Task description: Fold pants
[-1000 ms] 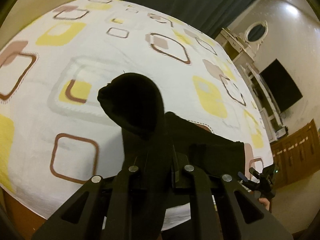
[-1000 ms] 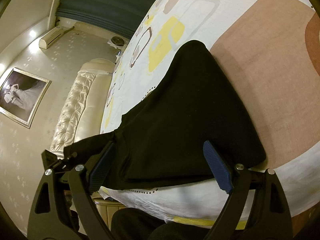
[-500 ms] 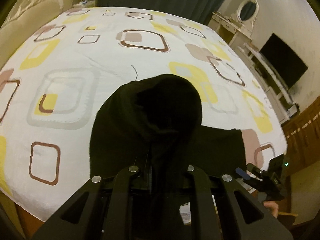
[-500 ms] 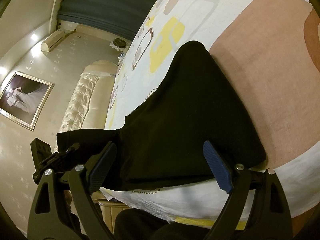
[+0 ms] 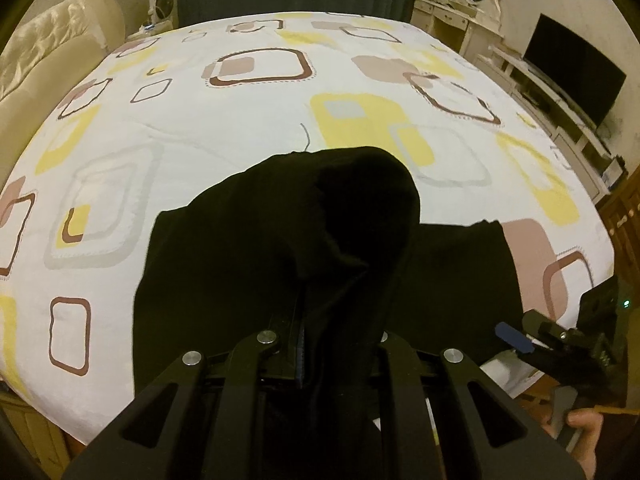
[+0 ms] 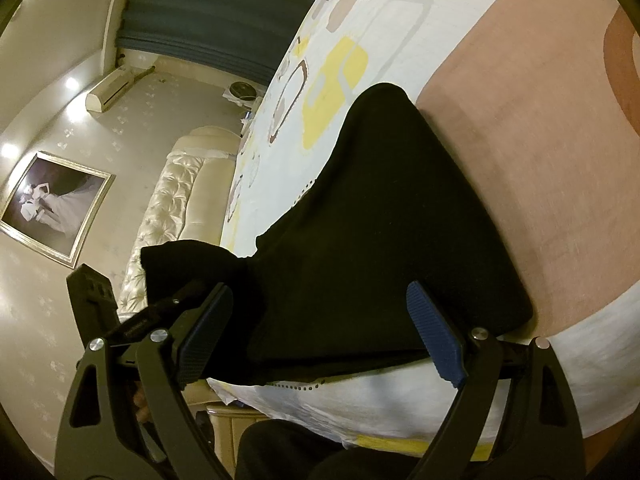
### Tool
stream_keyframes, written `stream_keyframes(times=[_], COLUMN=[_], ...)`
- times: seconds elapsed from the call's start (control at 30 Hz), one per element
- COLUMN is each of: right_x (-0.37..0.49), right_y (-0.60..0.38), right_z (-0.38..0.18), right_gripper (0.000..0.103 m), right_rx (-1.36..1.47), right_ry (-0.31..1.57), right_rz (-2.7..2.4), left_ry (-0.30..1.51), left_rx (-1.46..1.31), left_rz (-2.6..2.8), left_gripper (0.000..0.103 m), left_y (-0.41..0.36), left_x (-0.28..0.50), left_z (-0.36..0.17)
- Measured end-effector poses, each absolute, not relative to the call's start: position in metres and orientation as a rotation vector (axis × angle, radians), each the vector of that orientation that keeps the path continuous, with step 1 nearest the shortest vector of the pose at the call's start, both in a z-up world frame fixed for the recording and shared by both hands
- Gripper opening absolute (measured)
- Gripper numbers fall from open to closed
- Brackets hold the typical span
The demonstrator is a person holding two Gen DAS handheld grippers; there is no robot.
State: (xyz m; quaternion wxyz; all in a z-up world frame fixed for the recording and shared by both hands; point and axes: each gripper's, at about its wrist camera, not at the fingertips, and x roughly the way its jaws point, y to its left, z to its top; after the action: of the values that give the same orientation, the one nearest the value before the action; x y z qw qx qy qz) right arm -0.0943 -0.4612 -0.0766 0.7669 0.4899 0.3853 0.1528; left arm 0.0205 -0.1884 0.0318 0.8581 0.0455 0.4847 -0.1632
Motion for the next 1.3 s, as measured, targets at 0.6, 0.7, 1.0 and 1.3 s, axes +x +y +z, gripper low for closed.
stream_keyframes(times=[0.6,0.7,1.0,1.3], right_x=[-0.095,-0.094,-0.097,-0.098], right_y=[-0.466,-0.467,-0.467,-0.468], right_z=[-0.075,-0.075,-0.077,-0.076], right_gripper=[0.089,0.089,0.089,0.089], right_rx=[1.093,1.096,1.108,1.114], right_ry=[0.823,0.821,0.813,0.808], right_rz=[0.347,0.350,0.358,0.362], left_ry=[0.969,0.960,0.933,0.902], left_rx=[0.276,0.295,0.346,0.406], left_rz=[-0.248,-0.235,-0.199,-0.159], left_gripper=[0.012,0.012,0.012,0.013], left_y=[-0.232,-0.235,-0.245,-0.253], left_x=[0.008,0.006,0.003,0.000], left_z=[-0.017,-0.021,-0.031,-0.038])
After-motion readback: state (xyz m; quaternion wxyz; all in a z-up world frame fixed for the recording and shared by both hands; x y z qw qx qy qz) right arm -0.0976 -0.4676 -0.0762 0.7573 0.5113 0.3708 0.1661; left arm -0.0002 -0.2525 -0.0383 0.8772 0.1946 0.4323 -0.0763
